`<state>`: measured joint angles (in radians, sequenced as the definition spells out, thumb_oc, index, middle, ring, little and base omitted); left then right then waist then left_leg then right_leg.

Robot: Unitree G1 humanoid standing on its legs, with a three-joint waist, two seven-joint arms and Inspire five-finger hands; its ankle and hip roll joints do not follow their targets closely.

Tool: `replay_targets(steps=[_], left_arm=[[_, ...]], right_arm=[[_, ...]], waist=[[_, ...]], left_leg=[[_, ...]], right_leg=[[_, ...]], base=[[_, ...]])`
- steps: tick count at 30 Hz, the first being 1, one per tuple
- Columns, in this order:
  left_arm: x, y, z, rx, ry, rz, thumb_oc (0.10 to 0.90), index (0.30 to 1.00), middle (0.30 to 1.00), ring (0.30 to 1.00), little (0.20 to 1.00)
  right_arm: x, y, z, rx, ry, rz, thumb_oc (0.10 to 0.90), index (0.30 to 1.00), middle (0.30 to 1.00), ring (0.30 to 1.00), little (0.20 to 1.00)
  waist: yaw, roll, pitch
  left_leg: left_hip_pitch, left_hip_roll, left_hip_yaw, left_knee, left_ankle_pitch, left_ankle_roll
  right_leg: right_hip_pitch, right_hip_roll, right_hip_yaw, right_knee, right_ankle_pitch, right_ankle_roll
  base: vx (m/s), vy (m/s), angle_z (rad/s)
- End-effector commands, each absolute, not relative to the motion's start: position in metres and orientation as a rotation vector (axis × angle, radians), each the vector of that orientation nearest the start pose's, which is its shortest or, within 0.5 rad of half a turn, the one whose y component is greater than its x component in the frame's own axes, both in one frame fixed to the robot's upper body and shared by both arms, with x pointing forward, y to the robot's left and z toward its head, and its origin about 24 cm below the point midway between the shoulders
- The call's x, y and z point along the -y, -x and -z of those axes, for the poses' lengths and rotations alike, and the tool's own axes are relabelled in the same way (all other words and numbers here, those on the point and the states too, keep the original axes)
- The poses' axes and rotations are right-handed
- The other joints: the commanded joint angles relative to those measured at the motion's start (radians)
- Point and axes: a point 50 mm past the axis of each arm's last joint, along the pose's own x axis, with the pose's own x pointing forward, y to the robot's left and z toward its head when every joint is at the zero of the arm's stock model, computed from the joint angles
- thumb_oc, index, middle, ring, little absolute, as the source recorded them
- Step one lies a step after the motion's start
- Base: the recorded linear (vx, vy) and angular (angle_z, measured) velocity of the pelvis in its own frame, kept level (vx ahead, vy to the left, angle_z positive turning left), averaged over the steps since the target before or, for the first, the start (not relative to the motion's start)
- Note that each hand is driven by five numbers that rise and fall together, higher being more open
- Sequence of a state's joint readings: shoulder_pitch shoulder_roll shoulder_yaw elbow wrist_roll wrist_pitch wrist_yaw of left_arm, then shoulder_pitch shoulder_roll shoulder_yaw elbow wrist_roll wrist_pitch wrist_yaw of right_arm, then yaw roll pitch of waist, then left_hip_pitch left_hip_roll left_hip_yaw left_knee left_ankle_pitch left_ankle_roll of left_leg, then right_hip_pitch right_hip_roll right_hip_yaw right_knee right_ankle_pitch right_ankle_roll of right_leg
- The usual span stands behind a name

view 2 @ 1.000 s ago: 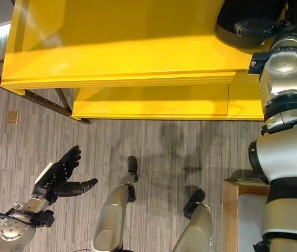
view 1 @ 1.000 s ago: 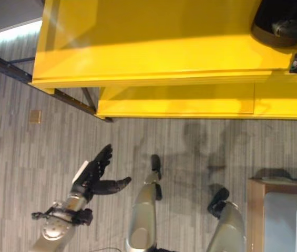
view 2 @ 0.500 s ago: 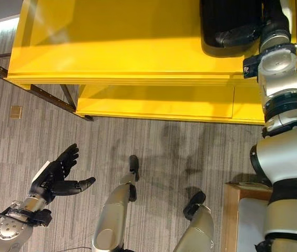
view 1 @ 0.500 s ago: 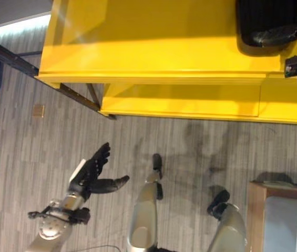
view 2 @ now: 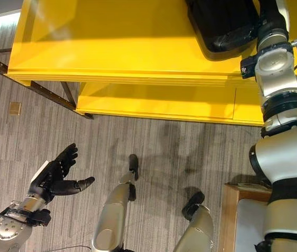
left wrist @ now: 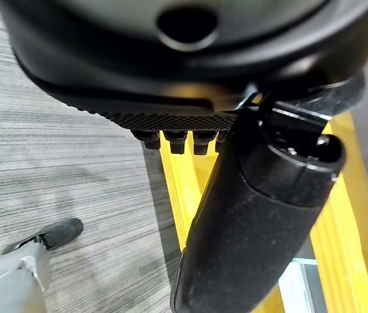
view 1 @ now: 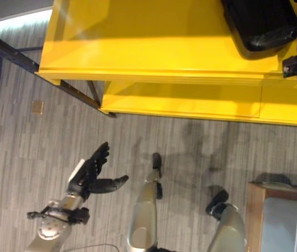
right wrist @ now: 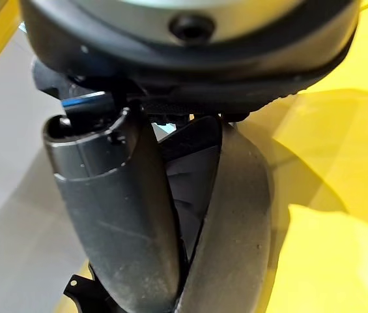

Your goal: Move parts from the plastic box to the shelf.

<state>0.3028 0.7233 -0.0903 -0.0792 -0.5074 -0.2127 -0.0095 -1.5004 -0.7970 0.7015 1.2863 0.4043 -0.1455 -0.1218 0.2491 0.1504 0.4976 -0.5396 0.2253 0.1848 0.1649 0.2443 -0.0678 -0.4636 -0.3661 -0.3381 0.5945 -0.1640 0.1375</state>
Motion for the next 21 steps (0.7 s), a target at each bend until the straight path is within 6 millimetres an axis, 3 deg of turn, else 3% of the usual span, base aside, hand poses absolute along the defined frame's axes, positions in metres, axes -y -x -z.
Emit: replay_targets(steps=[1, 8, 16, 21], left_arm=[[-0.276, -0.191, -0.075, 0.063, -0.190, 0.028, 0.900, 1.000, 1.000, 1.000, 1.000], [-0.273, -0.193, -0.079, 0.072, -0.173, 0.032, 0.900, 1.000, 1.000, 1.000, 1.000], [-0.273, -0.192, -0.072, 0.040, -0.158, 0.041, 0.900, 1.000, 1.000, 1.000, 1.000], [-0.274, -0.192, -0.074, 0.047, -0.154, 0.033, 0.900, 1.000, 1.000, 1.000, 1.000]], right_arm=[[0.272, -0.381, -0.382, 0.552, 0.571, 0.437, 0.900, 1.000, 1.000, 1.000, 1.000], [0.238, -0.374, -0.407, 0.722, 0.467, 0.314, 0.900, 1.000, 1.000, 1.000, 1.000], [0.239, -0.379, -0.393, 0.696, 0.413, 0.299, 0.900, 1.000, 1.000, 1.000, 1.000], [0.229, -0.379, -0.388, 0.723, 0.387, 0.253, 0.900, 1.000, 1.000, 1.000, 1.000]], waist=[[-0.001, -0.065, -0.023], [-0.026, -0.090, -0.039], [-0.046, -0.102, -0.058], [-0.055, -0.111, -0.066]], left_leg=[[-0.027, 0.048, -0.051, 0.141, -0.108, -0.043], [0.021, 0.052, -0.048, 0.125, -0.107, -0.047], [0.071, 0.051, -0.046, 0.106, -0.101, -0.053], [0.099, 0.054, -0.041, 0.101, -0.101, -0.055]], right_leg=[[0.020, 0.038, 0.073, -0.169, 0.171, 0.011], [0.070, 0.046, 0.067, -0.199, 0.177, 0.013], [0.129, 0.051, 0.059, -0.228, 0.180, 0.014], [0.161, 0.055, 0.058, -0.244, 0.183, 0.015]], base=[[0.00, 0.000, 0.00], [0.00, 0.003, 0.00], [0.00, 0.000, 0.00], [0.00, -0.001, -0.01]])
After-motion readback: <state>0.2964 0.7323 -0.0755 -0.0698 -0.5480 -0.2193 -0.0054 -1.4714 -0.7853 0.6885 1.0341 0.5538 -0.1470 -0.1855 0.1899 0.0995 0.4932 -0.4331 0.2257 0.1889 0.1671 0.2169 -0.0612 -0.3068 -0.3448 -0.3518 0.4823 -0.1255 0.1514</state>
